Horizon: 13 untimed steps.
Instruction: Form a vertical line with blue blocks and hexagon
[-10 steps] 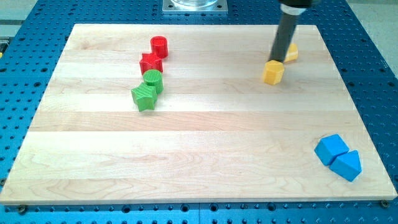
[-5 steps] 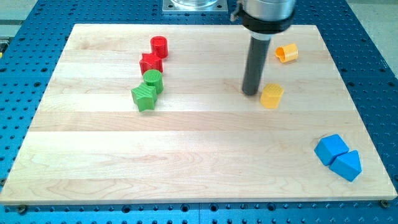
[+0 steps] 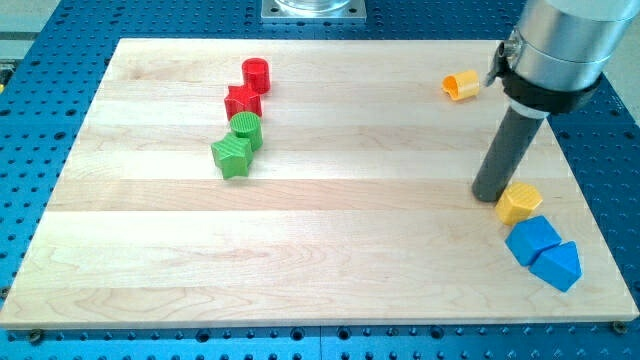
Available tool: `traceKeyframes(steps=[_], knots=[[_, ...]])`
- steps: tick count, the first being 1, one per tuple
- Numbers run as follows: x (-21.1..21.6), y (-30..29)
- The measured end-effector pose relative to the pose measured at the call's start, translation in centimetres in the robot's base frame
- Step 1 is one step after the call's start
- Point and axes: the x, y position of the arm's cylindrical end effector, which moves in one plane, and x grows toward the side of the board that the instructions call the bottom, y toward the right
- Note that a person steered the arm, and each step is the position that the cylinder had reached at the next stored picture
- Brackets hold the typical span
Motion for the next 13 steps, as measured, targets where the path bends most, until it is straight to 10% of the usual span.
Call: traceKeyframes(steps=[3, 13], knots=[[6.3, 0.6], [1.6, 4.3]])
